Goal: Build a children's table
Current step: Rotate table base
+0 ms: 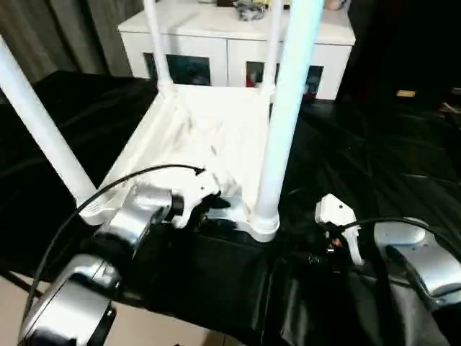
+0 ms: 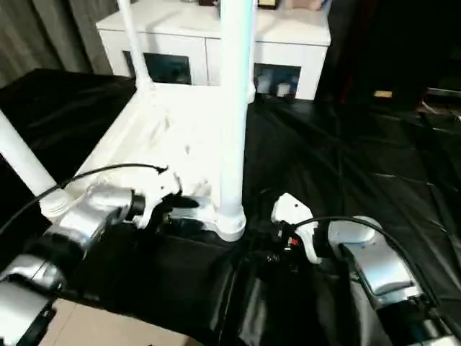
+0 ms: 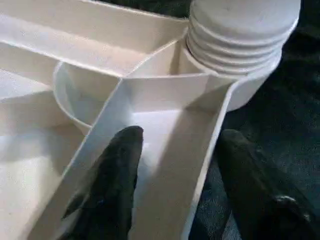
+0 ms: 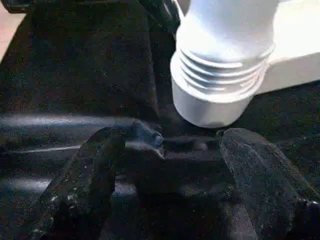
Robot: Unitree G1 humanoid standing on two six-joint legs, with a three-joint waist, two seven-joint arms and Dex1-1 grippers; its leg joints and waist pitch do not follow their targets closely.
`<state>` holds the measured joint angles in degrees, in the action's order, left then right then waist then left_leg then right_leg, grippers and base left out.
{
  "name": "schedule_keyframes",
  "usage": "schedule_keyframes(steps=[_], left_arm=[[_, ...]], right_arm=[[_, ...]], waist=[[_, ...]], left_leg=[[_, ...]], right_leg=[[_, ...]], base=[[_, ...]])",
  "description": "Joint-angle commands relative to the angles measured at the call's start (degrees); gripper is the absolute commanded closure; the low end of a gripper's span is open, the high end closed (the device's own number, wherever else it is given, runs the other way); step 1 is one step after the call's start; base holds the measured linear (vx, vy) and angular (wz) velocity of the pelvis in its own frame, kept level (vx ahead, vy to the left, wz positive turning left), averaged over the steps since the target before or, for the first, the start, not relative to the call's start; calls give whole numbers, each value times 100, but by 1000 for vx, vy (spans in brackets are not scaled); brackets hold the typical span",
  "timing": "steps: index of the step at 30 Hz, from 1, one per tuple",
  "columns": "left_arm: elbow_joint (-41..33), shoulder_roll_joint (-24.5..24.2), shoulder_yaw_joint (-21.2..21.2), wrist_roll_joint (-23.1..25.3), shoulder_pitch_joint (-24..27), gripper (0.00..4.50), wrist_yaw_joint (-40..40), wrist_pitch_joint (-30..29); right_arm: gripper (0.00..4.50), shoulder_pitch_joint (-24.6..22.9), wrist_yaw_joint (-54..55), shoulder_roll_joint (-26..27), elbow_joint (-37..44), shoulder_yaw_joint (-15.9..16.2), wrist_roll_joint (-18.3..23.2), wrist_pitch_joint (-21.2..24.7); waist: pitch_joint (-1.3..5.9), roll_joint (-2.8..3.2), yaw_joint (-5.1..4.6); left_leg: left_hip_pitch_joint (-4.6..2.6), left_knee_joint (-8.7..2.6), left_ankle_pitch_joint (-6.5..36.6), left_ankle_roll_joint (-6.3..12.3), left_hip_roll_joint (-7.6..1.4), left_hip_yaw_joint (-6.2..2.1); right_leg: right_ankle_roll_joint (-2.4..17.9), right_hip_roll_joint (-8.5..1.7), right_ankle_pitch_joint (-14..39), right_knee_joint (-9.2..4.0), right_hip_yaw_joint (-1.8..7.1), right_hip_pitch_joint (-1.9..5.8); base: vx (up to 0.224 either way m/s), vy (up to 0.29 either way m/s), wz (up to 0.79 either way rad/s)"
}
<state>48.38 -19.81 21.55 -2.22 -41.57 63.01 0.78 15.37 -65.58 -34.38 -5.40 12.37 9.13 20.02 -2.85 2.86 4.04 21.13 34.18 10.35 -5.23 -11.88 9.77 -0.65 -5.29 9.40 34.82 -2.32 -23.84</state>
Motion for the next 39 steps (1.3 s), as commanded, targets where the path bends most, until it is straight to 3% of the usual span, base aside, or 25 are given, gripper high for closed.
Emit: schedule_keyframes(steps=[1,4,6,7,8,9,11,12,13,17,24,26,28,30,31,32,35,36,37,38,39], left_arm=[[333,-12,136,245,-183,226,7,147],[507,10,180,323,-266,249,37,211],[886,85,243,482,-433,271,178,336],[886,85,243,482,-433,280,178,336],[1037,128,256,548,-495,287,200,395],[1106,149,268,582,-524,295,215,408],[1190,175,289,627,-560,316,254,429],[1239,195,304,651,-581,325,262,450],[1276,209,313,670,-597,341,260,471],[1393,238,384,748,-641,370,262,470],[1487,371,-6,490,-586,407,400,278],[983,320,-307,146,-200,420,380,-136],[588,265,-408,-5,91,426,334,-365],[-61,153,-480,-130,548,431,200,-657],[-61,153,-480,-130,548,436,200,-657],[-449,81,-488,-145,803,436,86,-774],[-775,46,-543,-142,1019,448,-51,-850],[-1325,3,-623,-126,1382,448,-288,-972],[-1686,-2,-707,-86,1612,448,-425,-1071],[-2049,-17,-736,-66,1852,448,-480,-1200],[-2334,-33,-750,-54,2020,448,-501,-1340]], right_arm=[[99,-48,-47,-39,165,44,13,84],[99,-80,-41,-51,221,46,24,120],[99,-132,-15,-90,335,56,70,204],[99,-132,-15,-90,335,56,70,204],[99,-153,-2,-100,386,48,90,240],[99,-167,1,-104,417,37,104,257],[99,-196,-2,-110,466,17,137,286],[99,-213,-1,-114,488,7,148,290],[99,-224,0,-116,502,1,153,292],[99,-238,72,-88,493,-46,140,250],[99,-143,378,96,387,-195,104,71],[99,37,784,289,131,-340,-3,-171],[99,94,911,349,58,-394,-8,-188],[99,126,977,393,36,-426,34,-164],[99,126,977,393,36,-426,34,-164],[99,135,997,414,40,-430,46,-161],[99,156,1058,442,19,-435,30,-174],[99,204,1133,488,-44,-444,14,-175],[99,238,1195,521,-100,-447,3,-190],[99,261,1202,541,-134,-441,11,-196],[99,273,1202,555,-160,-434,19,-211]], waist=[[374,11,39],[366,-13,51],[344,45,54],[348,16,63],[352,70,79],[339,43,67],[340,45,68],[344,88,75],[347,69,73],[351,102,73],[364,62,47],[378,68,8],[384,9,-49],[397,42,-77],[398,24,-100],[400,-4,-110],[402,30,-148],[428,-20,-148],[387,-25,-171],[394,-87,-185],[391,-51,-194]], left_leg=[[-20,-426,1648,198,-30,11],[-28,-429,1713,186,-29,15],[-32,-436,1810,178,-16,16],[-53,-428,1870,169,-9,23],[-33,-438,1796,154,-15,1],[-17,-445,1818,171,-6,3],[-33,-439,1848,174,-1,6],[-41,-440,1852,163,-8,-2],[-32,-446,1830,166,-16,-4],[-36,-448,1889,170,-14,-5],[-4,-456,1742,187,-11,-5],[23,-451,1631,211,-5,-7],[43,-459,1499,242,-18,-14],[3,-435,1452,324,-18,15],[45,-436,1244,433,-14,19],[31,-436,1252,447,-28,25],[45,-445,1179,485,-34,19],[46,-441,1119,484,-58,5],[47,-453,1184,506,-44,27],[42,-454,1201,510,-60,29],[55,-461,1142,517,-52,25]], right_leg=[[1318,-173,1400,-446,122,347],[1312,-169,1483,-463,122,349],[1270,-163,1693,-490,115,340],[1188,-169,1898,-528,121,341],[1183,-182,1850,-501,126,361],[1131,-168,1975,-528,112,359],[1066,-176,2244,-552,113,345],[1067,-181,2272,-546,114,337],[1095,-176,2172,-544,119,340],[1100,-177,2214,-551,115,335],[1122,-186,2065,-537,116,353],[1213,-198,1846,-502,102,367],[1277,-201,1700,-466,100,391],[1317,-187,1673,-484,105,353],[1328,-185,1482,-473,98,377],[1333,-184,1473,-474,102,364],[1309,-177,1388,-458,93,374],[1312,-202,1308,-413,97,395],[1260,-180,1474,-466,93,359],[1248,-194,1515,-462,97,364],[1212,-191,1562,-464,95,365]], base=[[0,0,0],[0,0,0],[0,0,0],[0,0,0],[0,0,0],[0,0,0],[0,0,0],[0,0,0],[0,0,0],[0,0,0],[0,0,0],[0,0,0],[0,0,0],[0,0,0],[0,0,0],[0,0,0],[0,0,0],[0,0,0],[0,0,0],[0,0,0],[0,0,0]])
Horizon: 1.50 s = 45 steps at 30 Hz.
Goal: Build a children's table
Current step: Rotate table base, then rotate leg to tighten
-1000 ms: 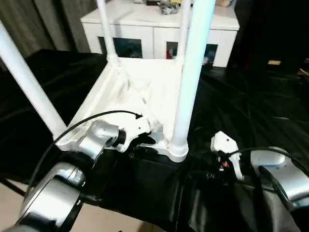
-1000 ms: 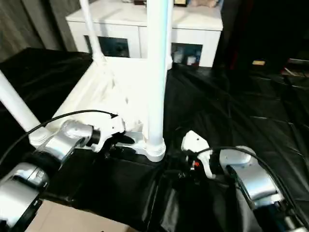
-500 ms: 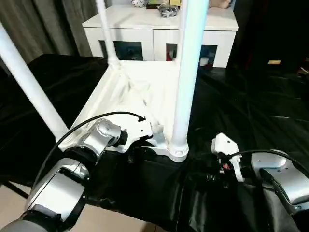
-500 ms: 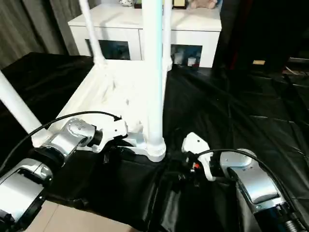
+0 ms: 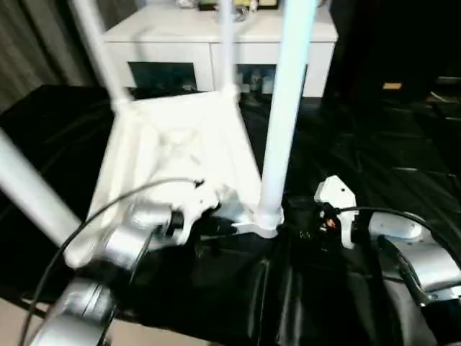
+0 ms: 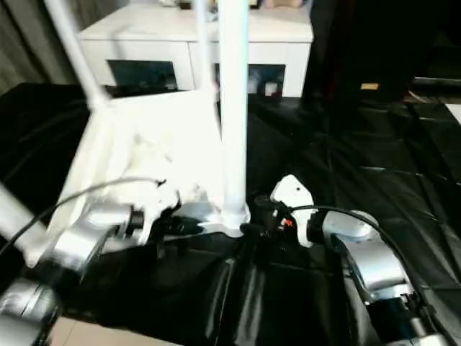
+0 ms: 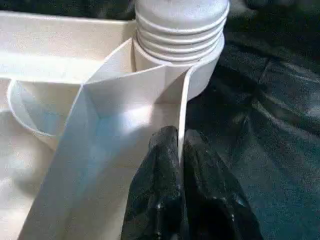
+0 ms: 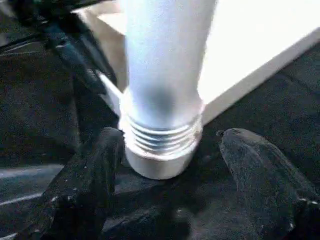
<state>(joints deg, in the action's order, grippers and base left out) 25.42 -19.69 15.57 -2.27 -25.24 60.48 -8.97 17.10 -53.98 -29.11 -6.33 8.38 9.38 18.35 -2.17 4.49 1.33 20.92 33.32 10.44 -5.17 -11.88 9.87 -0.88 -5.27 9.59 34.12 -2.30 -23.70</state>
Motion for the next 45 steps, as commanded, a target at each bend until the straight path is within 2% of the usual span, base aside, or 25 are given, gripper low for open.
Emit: schedule_keyframes(steps=[1,2,3,6,12,18,22,23,25,26,27,28,30,31,32,36,42,45], left_arm=[[-389,-70,-102,-52,590,448,-270,-591],[-389,-70,-102,-52,590,448,-270,-591],[-770,-102,-7,-9,811,448,-342,-842],[-949,-103,64,26,903,448,-458,-964],[-848,-88,104,235,839,448,-685,-717],[-938,-183,172,342,739,448,-724,-943],[-844,-152,184,349,652,448,-738,-912],[-836,-147,184,352,645,448,-735,-912],[-834,-137,181,368,633,448,-736,-917],[-838,-137,183,369,625,450,-725,-930],[-838,-138,182,371,622,450,-726,-932],[-840,-145,182,370,615,450,-728,-939],[-846,-155,179,361,610,450,-717,-948],[-849,-170,181,345,603,450,-716,-955],[-849,-175,181,341,602,450,-716,-957],[-853,-214,180,325,608,450,-709,-961],[-891,-233,198,315,644,450,-696,-1010],[-903,-241,229,335,682,450,-705,-1048]], right_arm=[[99,119,12,50,-93,-8,1,-68],[99,119,12,50,-93,-8,1,-68],[99,145,-18,84,-113,27,6,-85],[99,175,4,133,-110,36,15,-89],[99,177,-97,213,-26,115,108,-93],[99,239,115,472,-272,352,-178,-285],[99,499,697,790,-717,358,-408,-321],[99,532,719,829,-765,347,-381,-300],[99,592,754,885,-857,364,-406,-300],[128,625,750,916,-909,381,-428,-315],[128,636,748,927,-926,389,-437,-321],[136,661,730,946,-970,402,-444,-331],[147,682,688,944,-1003,424,-449,-347],[160,707,645,944,-1052,439,-463,-372],[168,715,633,944,-1067,442,-467,-379],[176,765,584,919,-1131,464,-478,-411],[180,759,539,881,-1188,485,-486,-438],[180,707,760,945,-1262,455,-538,-317]], waist=[[323,-209,76],[315,-219,75],[304,-221,75],[292,-220,81],[298,-229,94],[313,-209,88],[317,-193,75],[311,-192,67],[310,-211,67],[310,-217,67],[313,-210,67],[310,-239,65],[307,-226,67],[306,-247,65],[305,-239,68],[303,-259,63],[307,-263,65],[302,-273,59]], left_leg=[[65,-365,1145,518,-46,25],[49,-368,1208,519,-55,30],[45,-373,1273,505,-60,38],[41,-382,1359,457,-41,37],[22,-392,1499,372,-33,34],[29,-398,1501,307,-28,28],[2,-402,1645,223,-23,26],[20,-413,1671,199,-24,19],[14,-415,1729,183,-28,15],[18,-416,1727,185,-28,15],[21,-416,1716,187,-26,13],[22,-416,1735,192,-27,18],[18,-419,1758,188,-28,16],[27,-421,1754,184,-27,11],[19,-423,1770,179,-30,12],[21,-425,1810,165,-28,9],[16,-419,1755,187,-33,17],[19,-422,1760,193,-33,18]], right_leg=[[1222,-183,1595,-405,95,330],[1223,-182,1694,-410,102,314],[1173,-181,1811,-424,109,302],[1035,-162,2062,-453,111,282],[945,-148,2073,-467,123,266],[1002,-147,1893,-451,119,262],[1071,-142,1893,-442,117,241],[1070,-146,1881,-443,115,256],[1058,-143,1855,-442,114,262],[1045,-144,1852,-440,115,267],[1045,-150,1844,-440,116,268],[1037,-149,1876,-449,117,266],[1030,-153,1929,-449,117,262],[1007,-155,1980,-449,115,268],[999,-156,2004,-452,116,260],[967,-153,2046,-457,118,259],[1046,-149,1874,-443,123,258],[1045,-147,1900,-444,122,257]], base=[[0,0,0],[0,0,0],[0,0,0],[0,0,0],[0,0,0],[0,0,0],[0,0,0],[0,0,0],[0,0,0],[0,0,0],[0,0,0],[0,0,0],[0,0,0],[0,0,0],[0,0,0],[0,0,0],[0,0,0],[0,0,0]])
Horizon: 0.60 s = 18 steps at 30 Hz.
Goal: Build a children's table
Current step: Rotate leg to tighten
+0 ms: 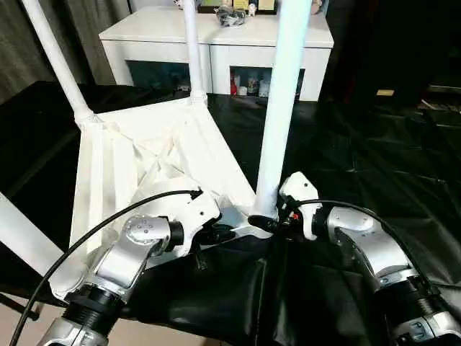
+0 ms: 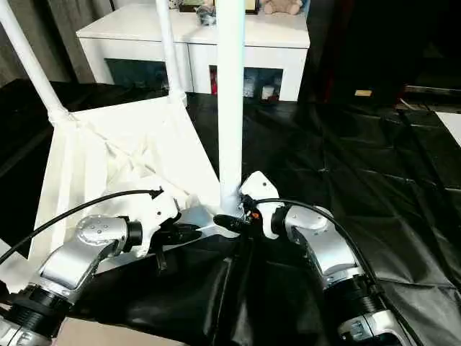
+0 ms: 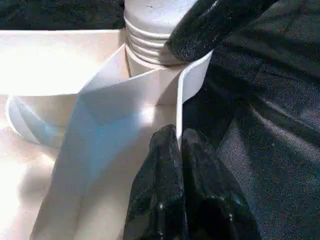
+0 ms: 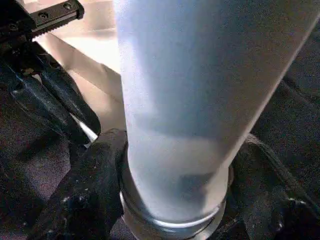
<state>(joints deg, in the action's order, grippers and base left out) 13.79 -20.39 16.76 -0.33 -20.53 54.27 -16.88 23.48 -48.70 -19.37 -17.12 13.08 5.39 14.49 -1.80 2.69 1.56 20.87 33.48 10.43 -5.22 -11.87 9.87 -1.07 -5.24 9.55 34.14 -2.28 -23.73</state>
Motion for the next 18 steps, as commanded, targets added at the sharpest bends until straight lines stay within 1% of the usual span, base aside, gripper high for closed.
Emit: schedule_keyframes(steps=[1,2,3,4,5,6,7,8,10,11,12,13,14,15,16,17,18], left_arm=[[285,-151,126,168,211,450,-128,-264],[293,-143,129,176,207,450,-143,-269],[363,-70,148,240,171,450,-277,-306],[463,31,163,314,109,450,-452,-348],[463,31,163,314,109,450,-452,-348],[590,144,164,386,32,450,-649,-376],[671,216,164,430,-18,450,-776,-393],[880,387,150,479,-154,450,-1003,-426],[1279,701,64,527,-433,450,-1476,-527],[1279,701,64,527,-433,450,-1476,-527],[1571,903,-45,521,-645,450,-1824,-563],[2109,1218,-255,476,-1040,450,-2399,-584],[2109,1218,-255,476,-1040,450,-2399,-584],[2506,1401,-366,471,-1311,450,-2758,-519],[2727,1489,-418,471,-1451,450,-2923,-465],[2781,1509,-430,472,-1485,450,-2960,-450],[2937,1552,-439,508,-1575,450,-3060,-396]], right_arm=[[180,41,471,66,-242,-74,-167,171],[180,37,521,86,-253,-85,-176,184],[180,8,907,249,-332,-169,-238,284],[180,-19,1289,426,-392,-257,-282,378],[180,-19,1289,426,-392,-257,-282,378],[180,-36,1683,606,-444,-355,-321,467],[180,-45,1929,721,-476,-419,-344,522],[180,-59,2374,941,-545,-495,-409,579],[180,-68,3128,1309,-659,-619,-516,699],[180,-68,3128,1309,-659,-619,-516,699],[181,-38,3578,1508,-757,-695,-580,741],[181,54,4308,1836,-972,-876,-624,717],[181,54,4308,1836,-972,-876,-624,717],[181,169,4724,2029,-1186,-975,-630,681],[181,241,4906,2129,-1315,-1030,-609,659],[181,260,4946,2153,-1348,-1043,-601,654],[181,316,5015,2205,-1428,-1049,-596,617]], waist=[[263,-89,32],[257,-85,27],[252,-95,8],[235,-85,-14],[223,-89,-29],[223,-105,-45],[216,-103,-54],[216,-104,-62],[191,-93,-98],[191,-93,-98],[188,-91,-121],[185,-64,-162],[182,-52,-156],[164,-28,-175],[145,-19,-213],[149,25,-232],[149,65,-237]], left_leg=[[27,-444,1778,182,-31,14],[29,-450,1799,168,-29,9],[41,-457,1845,127,-22,3],[31,-474,1956,61,-10,-3],[20,-485,2067,30,-7,-11],[3,-481,2216,-13,7,-20],[-38,-481,2354,-49,12,-26],[-48,-481,2403,-64,11,-35],[-98,-475,2670,-114,48,-51],[-98,-475,2670,-114,48,-51],[-106,-490,2814,-126,53,-79],[-182,-487,3011,-131,70,-87],[-238,-481,3129,-137,69,-92],[-290,-472,3350,-99,80,-115],[-276,-494,3432,-57,82,-117],[-327,-522,3648,-15,59,-148],[-287,-584,3718,36,23,-187]], right_leg=[[1045,-154,1965,-451,120,260],[1028,-153,2008,-453,118,259],[974,-155,2120,-459,114,262],[897,-147,2332,-481,107,242],[841,-146,2505,-504,101,231],[716,-147,2789,-537,93,223],[615,-143,3035,-577,91,179],[574,-152,3136,-588,88,174],[376,-144,3628,-681,54,116],[376,-144,3628,-681,54,116],[284,-139,3760,-706,15,129],[237,-118,3830,-782,-34,77],[236,-110,3868,-814,-56,45],[185,-97,3905,-885,-136,48],[148,-82,3895,-923,-177,73],[133,-79,3761,-972,-266,109],[161,-106,3497,-962,-324,224]], base=[[0,0,0],[0,0,0],[0,0,0],[0,0,0],[0,0,0],[0,0,0],[0,0,0],[0,0,0],[0,0,0],[0,0,0],[0,0,0],[0,0,0],[-64,33,4],[-64,33,4],[-62,45,2],[-31,52,-2],[-31,52,-2]])
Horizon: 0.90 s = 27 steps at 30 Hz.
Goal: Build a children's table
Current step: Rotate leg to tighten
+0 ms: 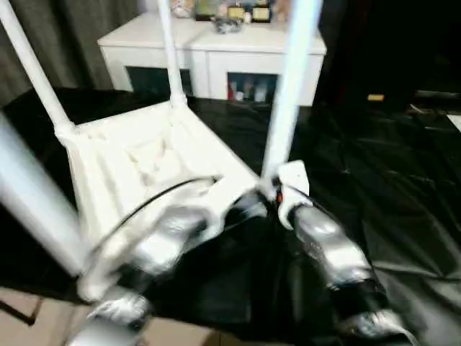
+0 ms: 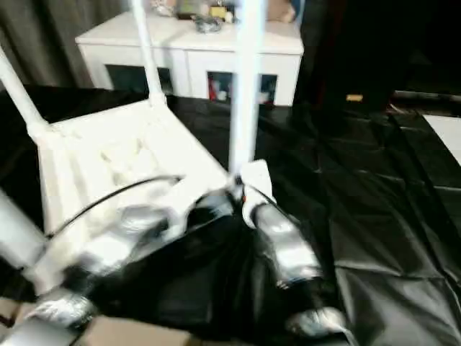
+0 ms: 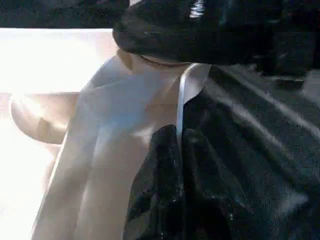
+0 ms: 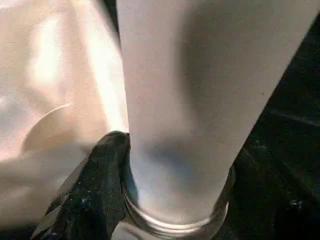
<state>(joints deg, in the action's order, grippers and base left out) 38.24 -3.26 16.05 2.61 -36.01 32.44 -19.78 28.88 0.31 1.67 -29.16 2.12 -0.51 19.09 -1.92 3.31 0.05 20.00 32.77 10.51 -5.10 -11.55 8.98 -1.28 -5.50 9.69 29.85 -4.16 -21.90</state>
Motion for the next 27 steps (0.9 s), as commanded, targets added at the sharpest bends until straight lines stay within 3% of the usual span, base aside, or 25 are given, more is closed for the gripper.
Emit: schedule_keyframes(steps=[1,3,4,5,6,8,9,10,11,13,14,16,18,19,22,24,27], left_arm=[[586,-136,-372,235,-84,450,-921,-64],[636,-121,-371,238,-127,450,-899,-36],[674,-125,-361,232,-158,450,-840,-20],[685,-158,-337,231,-160,450,-749,25],[774,-183,-319,221,-194,450,-694,95],[876,-244,-299,206,-220,450,-612,187],[896,-276,-273,212,-221,450,-563,231],[896,-276,-273,212,-221,450,-563,231],[874,-369,-208,205,-190,450,-352,301],[792,-474,-114,205,-131,450,-46,418],[718,-570,-9,217,-76,450,254,585],[644,-694,81,208,-15,450,566,543],[553,-841,196,185,64,450,997,706],[507,-920,228,163,93,450,1175,689],[28,-1341,461,-33,356,450,2349,1179],[-50,-1405,485,-55,391,450,2474,1203],[-321,-1673,546,-88,514,450,2863,1348]], right_arm=[[181,-178,112,141,-274,58,7,105],[181,-126,18,187,-300,61,42,42],[125,-114,-175,224,-228,37,146,-39],[125,-129,-327,209,-118,34,192,-115],[111,-133,-406,184,-42,22,207,-200],[98,-129,-466,85,45,-2,210,-325],[98,-115,-587,45,67,-15,270,-333],[76,-115,-587,45,67,-15,270,-333],[76,-113,-982,-128,232,-1,419,-298],[69,-155,-1429,-336,467,52,543,-237],[69,-206,-1808,-505,670,104,637,-169],[69,-333,-2477,-808,1030,219,782,-31],[69,-471,-3028,-1113,1359,271,955,60],[69,-531,-3294,-1302,1497,296,1019,87],[69,-742,-4238,-2051,1868,350,1219,92],[69,-772,-4355,-2145,1912,349,1254,111],[69,-934,-4893,-2556,2159,391,1391,240]], waist=[[182,35,-103],[171,15,-99],[167,-16,-100],[169,-35,-90],[162,-46,-102],[176,-22,-159],[177,-38,-231],[169,-9,-244],[182,-13,-287],[168,-73,-303],[166,-89,-287],[161,-119,-242],[178,-114,-185],[190,-93,-158],[198,-126,-49],[204,-96,56],[247,-122,205]], left_leg=[[-122,-594,3730,27,-62,-143],[-165,-594,3821,4,-35,-111],[-175,-567,3757,36,-2,-88],[-178,-530,3562,106,38,-69],[-143,-528,3446,156,41,-71],[-35,-557,3392,140,34,-114],[85,-596,3335,103,20,-162],[127,-625,3387,83,-2,-191],[115,-611,3446,79,-10,-201],[16,-537,3441,158,8,-147],[1,-518,3337,213,28,-133],[73,-538,3006,297,6,-111],[54,-524,2759,356,-9,-85],[57,-534,2606,351,-39,-73],[50,-520,2481,395,-61,-40],[-13,-491,2365,360,-65,25],[-18,-457,1905,429,-91,85]], right_leg=[[261,-127,3075,-446,-105,164],[383,-136,2938,-490,-92,107],[396,-146,3038,-514,-98,84],[380,-197,3303,-542,-108,66],[344,-217,3437,-559,-125,76],[251,-236,3423,-514,-179,168],[202,-254,3314,-464,-210,261],[194,-256,3288,-439,-227,293],[249,-277,3191,-450,-226,271],[378,-303,3315,-521,-237,176],[386,-309,3350,-550,-240,181],[428,-310,3293,-492,-206,237],[525,-338,3167,-476,-153,214],[708,-337,2867,-420,-114,205],[876,-328,2629,-358,-61,199],[1057,-307,2467,-301,10,118],[1221,-272,1885,-180,106,121]], base=[[-5,66,-7],[-4,68,-4],[0,0,0],[0,0,0],[0,0,0],[0,0,0],[0,0,0],[-27,13,-24],[0,0,0],[0,0,0],[0,0,0],[0,0,0],[0,0,0],[0,0,0],[0,0,0],[0,0,0],[36,-23,9]])
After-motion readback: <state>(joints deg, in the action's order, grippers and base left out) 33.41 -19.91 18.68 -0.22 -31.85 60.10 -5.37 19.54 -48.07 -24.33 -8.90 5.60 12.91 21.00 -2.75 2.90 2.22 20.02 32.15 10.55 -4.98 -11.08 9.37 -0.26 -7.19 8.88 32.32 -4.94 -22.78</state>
